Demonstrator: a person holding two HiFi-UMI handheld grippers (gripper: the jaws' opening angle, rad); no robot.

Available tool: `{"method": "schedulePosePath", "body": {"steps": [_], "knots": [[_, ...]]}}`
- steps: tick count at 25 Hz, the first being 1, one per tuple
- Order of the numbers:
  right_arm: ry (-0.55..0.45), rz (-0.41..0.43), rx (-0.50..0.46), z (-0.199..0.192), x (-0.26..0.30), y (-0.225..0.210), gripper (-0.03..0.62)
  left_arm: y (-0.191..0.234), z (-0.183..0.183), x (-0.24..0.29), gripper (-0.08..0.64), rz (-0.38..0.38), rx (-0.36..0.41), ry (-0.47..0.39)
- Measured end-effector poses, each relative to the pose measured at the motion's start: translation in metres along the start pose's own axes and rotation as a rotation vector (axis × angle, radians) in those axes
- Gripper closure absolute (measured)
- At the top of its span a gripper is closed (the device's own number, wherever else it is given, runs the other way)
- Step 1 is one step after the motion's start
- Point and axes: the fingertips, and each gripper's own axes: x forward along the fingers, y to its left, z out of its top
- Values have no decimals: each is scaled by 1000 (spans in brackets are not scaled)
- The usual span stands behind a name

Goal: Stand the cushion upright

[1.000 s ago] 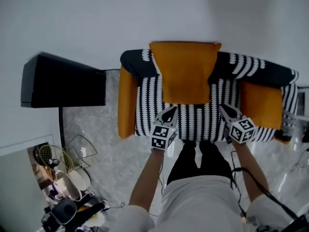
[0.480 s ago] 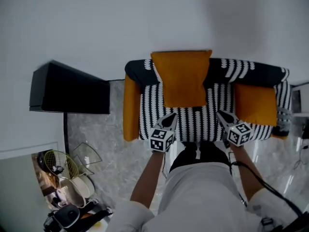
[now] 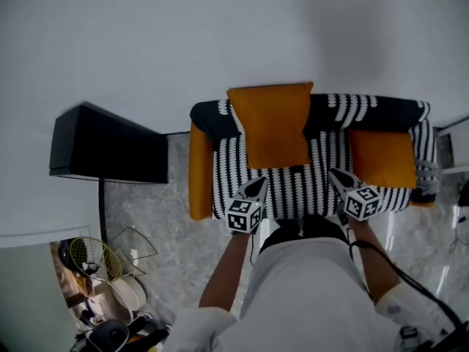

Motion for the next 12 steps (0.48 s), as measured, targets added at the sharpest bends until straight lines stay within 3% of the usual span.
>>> {"method": "schedulePosePath", "body": {"steps": [12], "knots": [[-13,40,46,-20,-23,7,540,-27,-5,7,560,-90,35,29]]}}
